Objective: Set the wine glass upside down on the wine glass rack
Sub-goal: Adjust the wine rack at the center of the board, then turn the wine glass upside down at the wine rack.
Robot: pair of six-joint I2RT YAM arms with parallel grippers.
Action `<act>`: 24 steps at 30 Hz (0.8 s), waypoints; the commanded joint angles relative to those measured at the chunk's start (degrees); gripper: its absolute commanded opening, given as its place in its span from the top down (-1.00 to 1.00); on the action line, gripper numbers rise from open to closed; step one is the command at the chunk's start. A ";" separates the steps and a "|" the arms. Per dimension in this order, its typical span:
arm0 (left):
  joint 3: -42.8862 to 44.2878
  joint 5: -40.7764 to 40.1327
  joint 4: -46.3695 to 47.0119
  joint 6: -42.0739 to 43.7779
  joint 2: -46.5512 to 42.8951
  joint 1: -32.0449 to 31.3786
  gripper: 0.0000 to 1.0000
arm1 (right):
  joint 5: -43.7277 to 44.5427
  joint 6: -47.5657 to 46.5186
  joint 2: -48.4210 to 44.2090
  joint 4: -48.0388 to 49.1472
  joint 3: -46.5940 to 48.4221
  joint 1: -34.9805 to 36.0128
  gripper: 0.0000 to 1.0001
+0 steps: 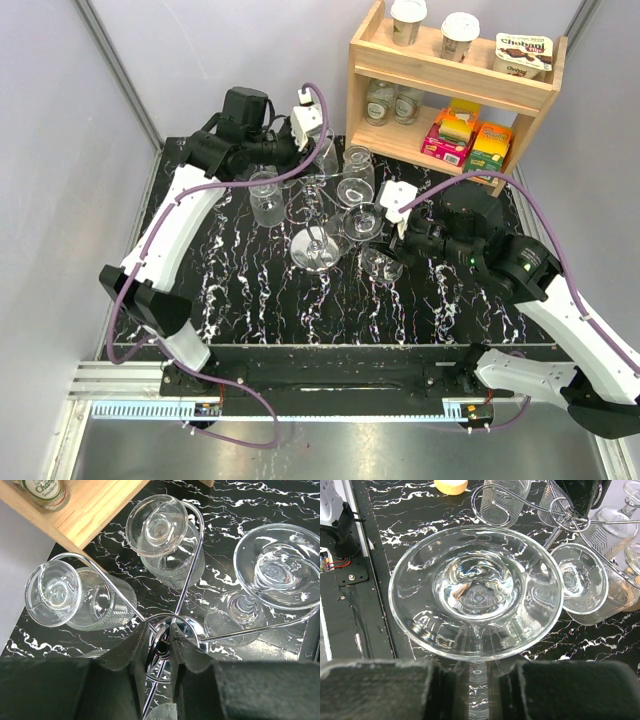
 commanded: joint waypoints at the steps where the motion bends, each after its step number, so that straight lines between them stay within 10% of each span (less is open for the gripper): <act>1: -3.05 -5.70 5.97 -6.95 -5.01 -1.42 1.00 | -0.10 0.08 -0.14 3.75 1.57 -0.47 1.00; 24: -9.38 -25.49 11.51 -19.44 -10.64 -7.84 1.00 | 1.40 9.39 6.71 16.84 -3.26 -2.22 1.00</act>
